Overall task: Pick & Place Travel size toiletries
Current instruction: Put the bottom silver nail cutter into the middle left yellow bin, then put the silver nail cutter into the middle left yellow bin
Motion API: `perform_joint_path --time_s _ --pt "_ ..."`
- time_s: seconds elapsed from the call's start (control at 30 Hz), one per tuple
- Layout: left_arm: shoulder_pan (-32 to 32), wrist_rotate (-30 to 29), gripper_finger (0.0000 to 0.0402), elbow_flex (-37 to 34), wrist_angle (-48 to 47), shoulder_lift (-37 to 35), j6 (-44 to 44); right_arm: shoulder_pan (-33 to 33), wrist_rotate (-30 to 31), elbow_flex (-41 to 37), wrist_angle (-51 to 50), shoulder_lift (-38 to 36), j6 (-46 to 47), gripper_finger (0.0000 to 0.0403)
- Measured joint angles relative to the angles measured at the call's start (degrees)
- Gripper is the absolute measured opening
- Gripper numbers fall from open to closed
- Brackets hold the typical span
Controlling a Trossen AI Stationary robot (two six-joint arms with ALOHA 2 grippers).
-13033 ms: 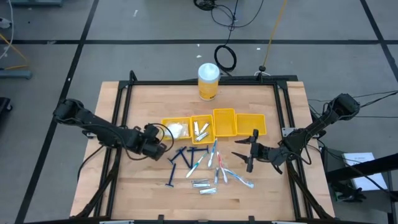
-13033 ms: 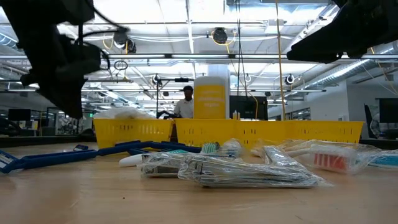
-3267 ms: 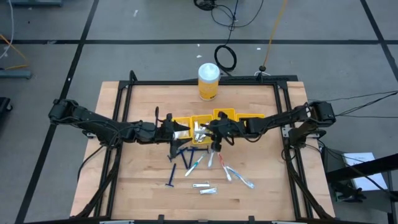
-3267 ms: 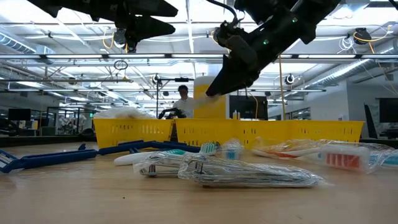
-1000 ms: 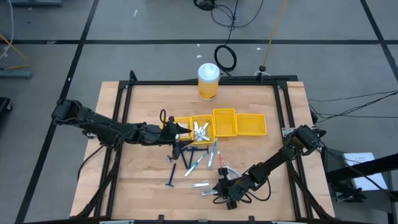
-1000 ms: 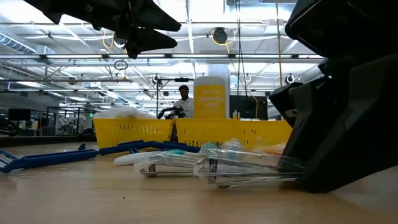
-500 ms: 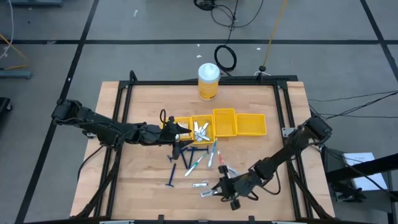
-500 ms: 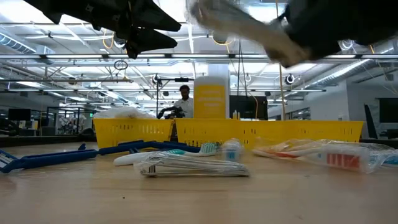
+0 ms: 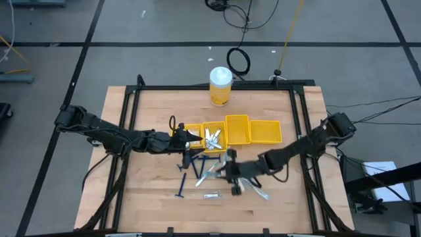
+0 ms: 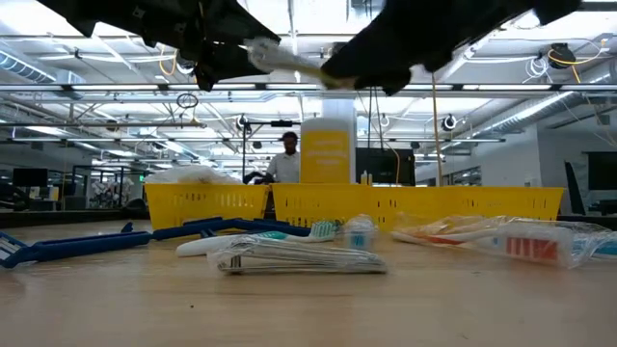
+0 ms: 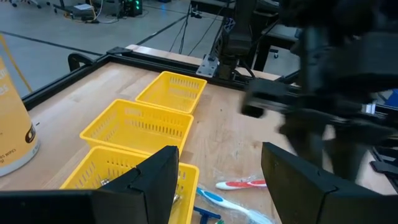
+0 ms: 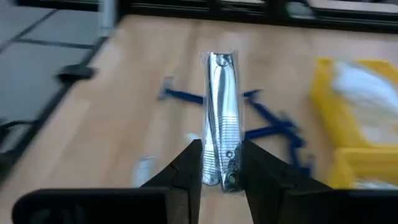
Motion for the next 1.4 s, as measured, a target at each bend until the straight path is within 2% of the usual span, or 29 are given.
perform_joint_path --time_s 0.37,1.0,1.13,1.4 --pt "0.0 0.0 0.0223 0.0 -0.1 0.0 0.1 -11.5 6.0 0.0 -9.0 0.0 3.5 0.0079" --pt "0.0 0.0 0.0223 0.0 -0.4 0.0 1.0 -16.4 6.0 0.0 -8.9 0.0 3.3 0.0092" --pt "0.0 0.0 0.0223 0.0 -0.4 0.0 1.0 -17.0 6.1 0.0 -8.9 0.0 4.2 0.0111" --pt "0.0 0.0 0.0223 0.0 -0.4 0.0 1.0 -17.4 6.0 0.0 -9.3 0.0 5.7 0.0180"
